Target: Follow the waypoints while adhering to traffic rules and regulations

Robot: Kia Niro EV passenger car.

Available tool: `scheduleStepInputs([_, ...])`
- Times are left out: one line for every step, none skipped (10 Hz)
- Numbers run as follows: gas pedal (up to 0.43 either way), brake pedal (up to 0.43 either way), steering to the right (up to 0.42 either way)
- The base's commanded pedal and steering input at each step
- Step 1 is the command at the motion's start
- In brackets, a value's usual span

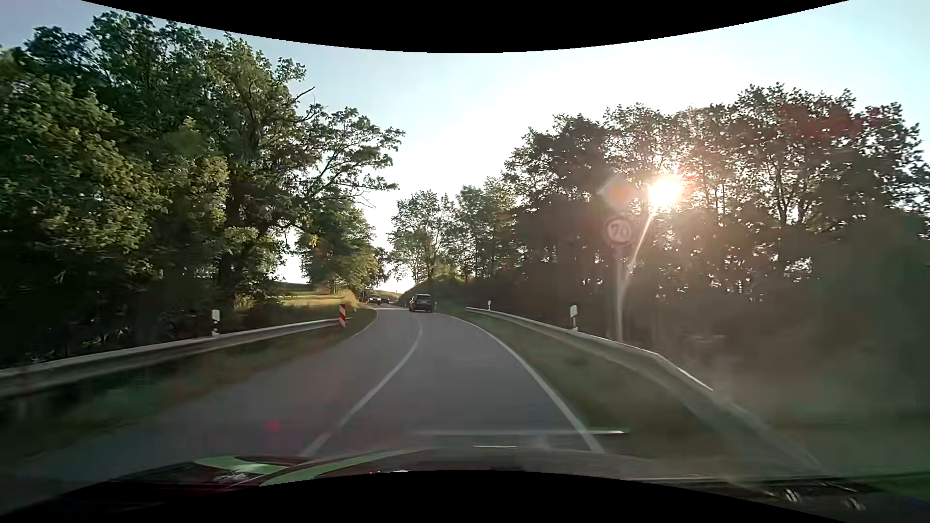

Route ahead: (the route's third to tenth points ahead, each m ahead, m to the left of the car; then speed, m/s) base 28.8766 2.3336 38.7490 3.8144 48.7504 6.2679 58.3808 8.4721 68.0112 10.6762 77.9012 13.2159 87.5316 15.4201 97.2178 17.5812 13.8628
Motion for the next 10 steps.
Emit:
scheduleStepInputs([0.409, 0.0, -0.021])
scheduleStepInputs([0.409, 0.0, -0.018])
scheduleStepInputs([0.409, 0.0, -0.017])
scheduleStepInputs([0.409, 0.0, -0.017])
scheduleStepInputs([0.409, 0.0, -0.018])
scheduleStepInputs([0.409, 0.0, -0.019])
scheduleStepInputs([0.409, 0.0, -0.02])
scheduleStepInputs([0.409, 0.0, -0.021])
scheduleStepInputs([0.409, 0.0, -0.023])
scheduleStepInputs([0.409, 0.0, -0.026])
